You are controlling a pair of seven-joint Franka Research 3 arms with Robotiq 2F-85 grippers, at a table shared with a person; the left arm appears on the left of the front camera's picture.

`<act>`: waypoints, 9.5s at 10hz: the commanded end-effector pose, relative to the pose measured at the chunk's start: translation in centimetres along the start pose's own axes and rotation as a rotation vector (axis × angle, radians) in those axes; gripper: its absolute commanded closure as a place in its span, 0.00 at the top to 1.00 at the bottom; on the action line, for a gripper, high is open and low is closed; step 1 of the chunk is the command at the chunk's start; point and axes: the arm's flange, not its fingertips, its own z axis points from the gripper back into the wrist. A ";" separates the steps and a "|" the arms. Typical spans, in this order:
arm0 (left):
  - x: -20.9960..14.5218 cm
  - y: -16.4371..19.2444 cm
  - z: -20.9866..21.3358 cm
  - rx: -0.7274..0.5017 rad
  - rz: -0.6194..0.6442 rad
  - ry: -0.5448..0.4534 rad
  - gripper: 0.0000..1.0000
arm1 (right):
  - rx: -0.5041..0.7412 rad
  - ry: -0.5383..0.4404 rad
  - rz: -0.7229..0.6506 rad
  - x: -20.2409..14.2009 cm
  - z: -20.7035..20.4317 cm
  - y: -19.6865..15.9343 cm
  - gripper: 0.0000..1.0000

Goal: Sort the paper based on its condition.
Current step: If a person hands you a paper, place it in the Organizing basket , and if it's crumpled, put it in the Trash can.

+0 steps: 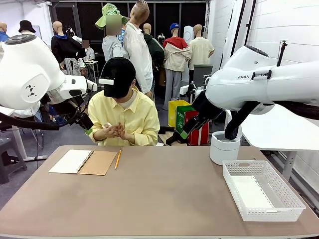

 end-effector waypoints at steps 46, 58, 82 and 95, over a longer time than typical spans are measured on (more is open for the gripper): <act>0.0 0.1 0.0 -0.001 -0.002 -0.006 1.00 | 0.000 0.000 0.000 0.0 0.0 0.0 1.00; 0.0 0.1 0.0 -0.001 -0.002 -0.006 1.00 | -0.048 0.266 0.338 7.9 -13.6 9.5 1.00; 0.0 0.1 0.0 -0.001 -0.002 -0.006 1.00 | 0.205 0.417 0.656 8.7 -29.7 11.4 1.00; 0.0 0.1 0.0 -0.001 -0.002 -0.006 1.00 | 0.259 0.502 0.612 8.5 -33.6 10.7 0.88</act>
